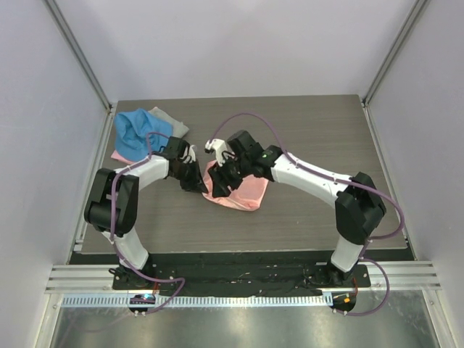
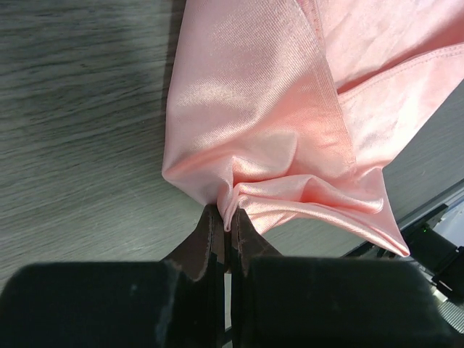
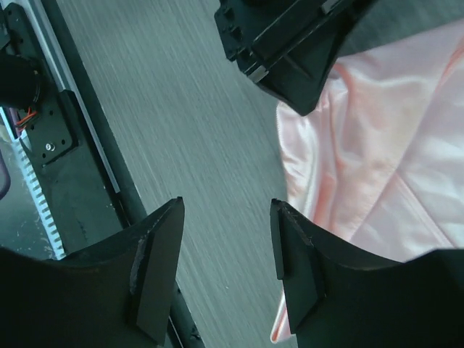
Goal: Fold the napkin, place the utensils inside, and roll it up
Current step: Roll the napkin with the utensil
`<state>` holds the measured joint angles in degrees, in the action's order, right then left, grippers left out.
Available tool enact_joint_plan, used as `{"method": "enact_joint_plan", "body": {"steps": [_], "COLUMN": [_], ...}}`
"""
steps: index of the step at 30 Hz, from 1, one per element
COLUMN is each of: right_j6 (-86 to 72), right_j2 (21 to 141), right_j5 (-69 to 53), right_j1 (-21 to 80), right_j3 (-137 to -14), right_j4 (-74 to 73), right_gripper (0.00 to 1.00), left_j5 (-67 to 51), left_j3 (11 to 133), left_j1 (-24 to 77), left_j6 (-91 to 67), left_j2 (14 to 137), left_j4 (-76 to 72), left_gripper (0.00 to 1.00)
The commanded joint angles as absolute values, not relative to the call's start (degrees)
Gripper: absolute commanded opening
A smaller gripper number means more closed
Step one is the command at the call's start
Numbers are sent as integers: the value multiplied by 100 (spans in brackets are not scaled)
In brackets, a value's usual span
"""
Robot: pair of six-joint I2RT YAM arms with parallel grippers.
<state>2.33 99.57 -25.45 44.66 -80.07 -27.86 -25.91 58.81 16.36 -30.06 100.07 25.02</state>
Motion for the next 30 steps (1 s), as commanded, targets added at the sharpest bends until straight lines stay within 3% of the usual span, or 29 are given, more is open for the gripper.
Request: {"method": "enact_joint_plan", "body": {"steps": [1,7,13,30], "right_j6": [-193,-194,-167,-26], "right_j2": [10204,10222,10275,10530], "right_j5": [-2907,-3287,-2628,-2584], "right_j1": [4438,4474,4272,3683], "right_j3": [-7638,-7102,-6882,-6416], "right_j4": [-2294,-2556,-2900,-3041], "right_gripper": [57,54,53,51], "left_j5": [-2487,-2549,-2540,-2496], "left_j3": [6152,6310,6451,6618], "left_j1": [1608,1608,1608,1608], "left_j6": [-2751,-2698,-2523,-2391], "left_j2": [10028,10134,10222,10388], "left_j4": [3199,3261,3480,3735], "left_gripper": [0,0,0,0]}}
